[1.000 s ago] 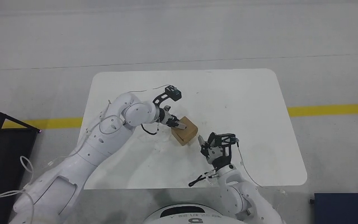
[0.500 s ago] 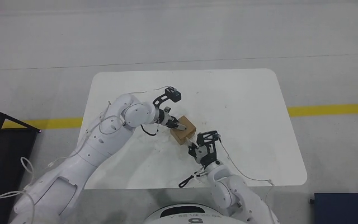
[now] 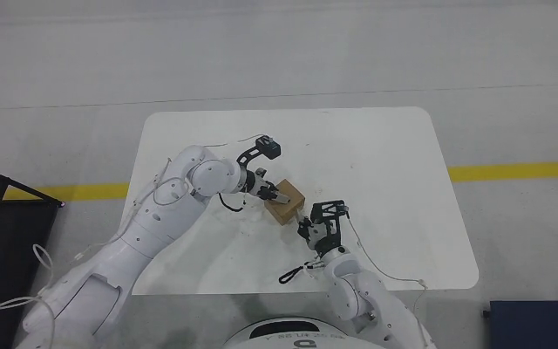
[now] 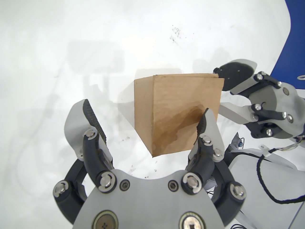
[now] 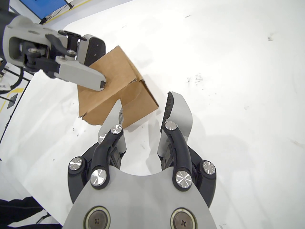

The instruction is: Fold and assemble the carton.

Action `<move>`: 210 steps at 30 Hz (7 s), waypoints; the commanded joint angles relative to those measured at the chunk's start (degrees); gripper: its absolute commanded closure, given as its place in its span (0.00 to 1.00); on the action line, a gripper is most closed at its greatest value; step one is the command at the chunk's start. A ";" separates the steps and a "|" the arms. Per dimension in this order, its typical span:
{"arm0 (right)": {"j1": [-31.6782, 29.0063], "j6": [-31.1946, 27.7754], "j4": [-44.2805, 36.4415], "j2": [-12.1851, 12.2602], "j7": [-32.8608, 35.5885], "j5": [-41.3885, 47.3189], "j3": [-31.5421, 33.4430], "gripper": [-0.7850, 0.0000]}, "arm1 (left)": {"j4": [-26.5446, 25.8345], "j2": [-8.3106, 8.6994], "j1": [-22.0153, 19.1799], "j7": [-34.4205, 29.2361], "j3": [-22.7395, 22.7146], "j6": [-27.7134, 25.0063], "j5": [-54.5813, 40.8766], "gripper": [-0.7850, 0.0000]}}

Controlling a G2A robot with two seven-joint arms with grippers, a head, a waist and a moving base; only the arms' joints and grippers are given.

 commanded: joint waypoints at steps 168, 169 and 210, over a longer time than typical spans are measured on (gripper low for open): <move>-12.64 -23.75 -4.11 2.13 -6.29 31.60 16.55 0.46 | -3.61 2.46 7.90 -5.48 -11.66 6.07 -27.35 0.06; -12.50 -23.51 -4.05 2.11 -6.01 31.62 16.25 0.45 | -4.27 2.59 8.70 -5.14 -11.73 6.56 -26.98 0.07; -11.07 -23.10 -4.40 2.37 -8.39 30.20 13.90 0.50 | -2.11 1.41 7.26 -2.51 -4.93 8.48 -22.09 0.09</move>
